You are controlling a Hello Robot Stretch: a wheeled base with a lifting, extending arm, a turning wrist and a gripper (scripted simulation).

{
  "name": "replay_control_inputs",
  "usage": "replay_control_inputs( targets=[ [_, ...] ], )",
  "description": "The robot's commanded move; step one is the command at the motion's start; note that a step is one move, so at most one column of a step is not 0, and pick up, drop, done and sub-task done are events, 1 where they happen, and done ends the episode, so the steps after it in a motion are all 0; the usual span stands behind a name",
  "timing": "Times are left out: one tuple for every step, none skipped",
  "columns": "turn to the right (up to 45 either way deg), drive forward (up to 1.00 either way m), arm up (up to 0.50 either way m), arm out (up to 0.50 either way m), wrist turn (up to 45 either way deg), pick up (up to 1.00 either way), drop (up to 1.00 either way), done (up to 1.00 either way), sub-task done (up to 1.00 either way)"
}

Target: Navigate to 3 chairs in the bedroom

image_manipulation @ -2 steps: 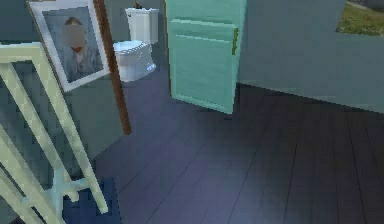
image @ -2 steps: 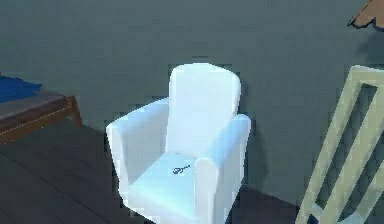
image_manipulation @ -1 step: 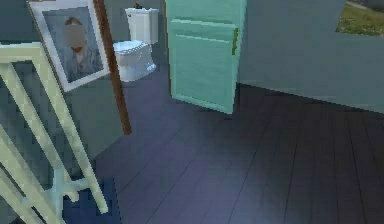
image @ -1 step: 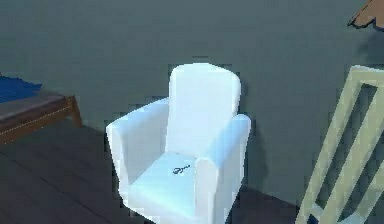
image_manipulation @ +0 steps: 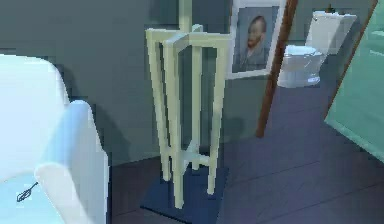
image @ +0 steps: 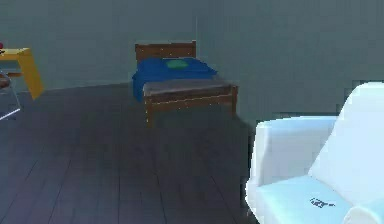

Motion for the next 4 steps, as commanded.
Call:
replay_control_inputs(
  targets=[
    [-42.0,0.00,0.00,0.00,0.0,0.00,0.00,0.00,0.00],
    [0.0,1.00,0.00,0.00,0.0,0.00,0.00,0.00,0.00],
    [0.0,1.00,0.00,0.00,0.0,0.00,0.00,0.00,0.00],
    [-3.0,0.00,0.00,0.00,0.0,0.00,0.00,0.00,0.00]
  ],
)
